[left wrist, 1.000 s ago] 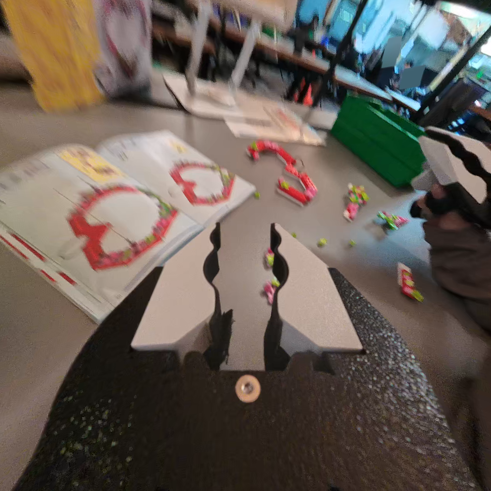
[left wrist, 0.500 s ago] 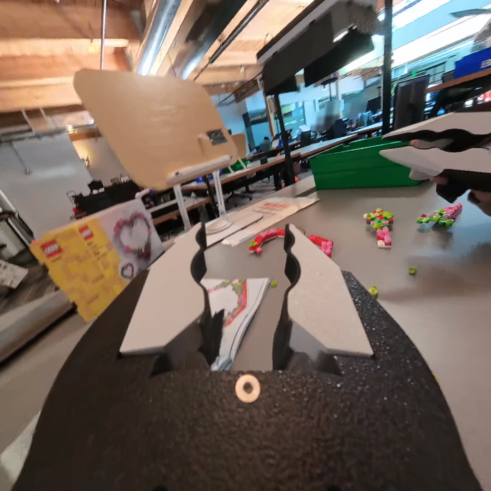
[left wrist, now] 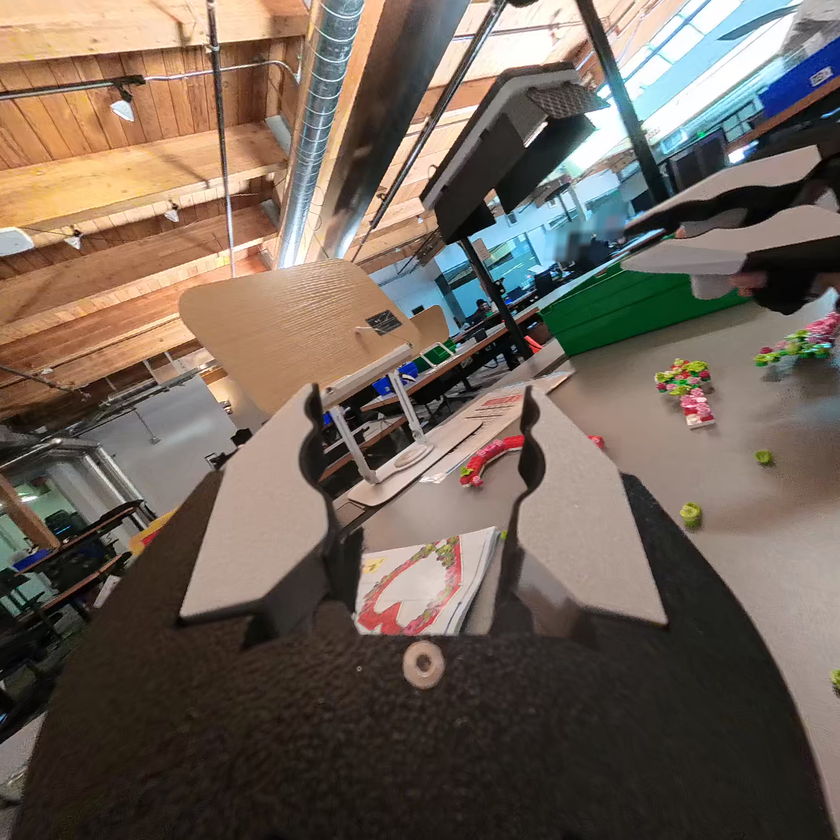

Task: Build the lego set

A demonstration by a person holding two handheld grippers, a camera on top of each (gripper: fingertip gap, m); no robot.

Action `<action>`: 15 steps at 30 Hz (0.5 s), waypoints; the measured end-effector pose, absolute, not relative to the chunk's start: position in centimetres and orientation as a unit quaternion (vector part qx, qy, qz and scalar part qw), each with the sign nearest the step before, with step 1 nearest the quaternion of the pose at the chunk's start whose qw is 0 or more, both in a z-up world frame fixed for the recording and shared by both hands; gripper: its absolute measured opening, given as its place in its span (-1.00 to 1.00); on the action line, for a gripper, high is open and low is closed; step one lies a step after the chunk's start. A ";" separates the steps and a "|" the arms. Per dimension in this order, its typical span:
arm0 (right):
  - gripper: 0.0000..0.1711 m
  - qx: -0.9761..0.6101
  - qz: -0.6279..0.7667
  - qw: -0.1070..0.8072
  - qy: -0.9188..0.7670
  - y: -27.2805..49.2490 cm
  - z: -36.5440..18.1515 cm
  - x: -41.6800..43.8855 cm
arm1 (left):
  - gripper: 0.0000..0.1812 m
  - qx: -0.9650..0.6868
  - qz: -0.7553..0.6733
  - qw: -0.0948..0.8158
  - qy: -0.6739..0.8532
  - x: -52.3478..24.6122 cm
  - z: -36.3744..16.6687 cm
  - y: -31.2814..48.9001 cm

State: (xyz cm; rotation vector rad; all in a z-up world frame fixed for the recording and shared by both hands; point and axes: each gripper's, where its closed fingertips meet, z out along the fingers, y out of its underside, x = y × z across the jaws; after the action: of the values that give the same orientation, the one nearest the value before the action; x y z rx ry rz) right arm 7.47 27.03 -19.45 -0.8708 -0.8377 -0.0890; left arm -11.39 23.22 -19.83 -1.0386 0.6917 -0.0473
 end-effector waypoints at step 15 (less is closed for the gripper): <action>-0.48 -0.417 0.000 0.840 -0.348 27.2 -18.5 8.4 | -0.15 -0.488 -0.020 0.821 0.297 -12.2 -19.3 23.4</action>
State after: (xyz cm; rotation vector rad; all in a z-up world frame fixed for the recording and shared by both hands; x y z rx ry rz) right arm 8.36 27.21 -18.52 -0.8812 -0.7352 0.0006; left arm -12.16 23.43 -19.32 -1.0389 0.6315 -0.0424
